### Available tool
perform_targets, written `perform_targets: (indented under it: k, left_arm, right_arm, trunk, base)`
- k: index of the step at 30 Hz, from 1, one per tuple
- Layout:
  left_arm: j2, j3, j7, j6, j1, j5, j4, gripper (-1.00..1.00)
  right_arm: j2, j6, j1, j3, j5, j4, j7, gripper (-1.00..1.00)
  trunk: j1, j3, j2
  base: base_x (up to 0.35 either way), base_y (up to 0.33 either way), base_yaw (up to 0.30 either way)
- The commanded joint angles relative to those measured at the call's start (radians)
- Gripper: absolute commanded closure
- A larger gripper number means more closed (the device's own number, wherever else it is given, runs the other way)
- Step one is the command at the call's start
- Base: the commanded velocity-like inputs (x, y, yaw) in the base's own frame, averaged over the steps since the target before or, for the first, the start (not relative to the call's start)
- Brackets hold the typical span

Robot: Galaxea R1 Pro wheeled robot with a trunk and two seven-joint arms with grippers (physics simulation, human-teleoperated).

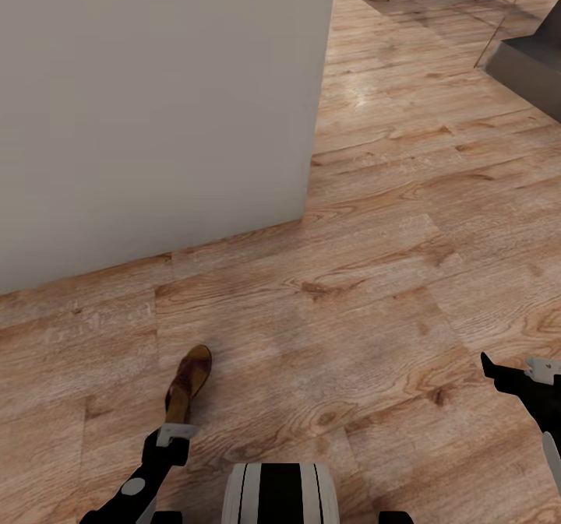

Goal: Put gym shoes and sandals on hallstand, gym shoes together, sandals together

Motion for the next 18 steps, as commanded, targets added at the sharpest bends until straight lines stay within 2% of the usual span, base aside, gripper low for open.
perform_targets:
  k: [1, 18]
  left_arm:
    - [0.0, -0.001, 0.001, -0.003, 0.0, -0.006, 0.001, 1.0]
    - [0.001, -0.002, 0.001, -0.001, 0.001, -0.006, -0.009, 1.0]
  right_arm:
    - [0.0, 0.006, 0.0, -0.002, -0.004, -0.001, 0.005, -1.0]
    - [0.0, 0.006, 0.0, -0.002, -0.004, -0.002, 0.005, -1.0]
  trunk:
    - [0.0, -0.001, 0.0]
    - [-0.001, 0.003, 0.0]
  base:
    - [0.0, 0.0, 0.0]
    - [0.0, 0.0, 0.0]
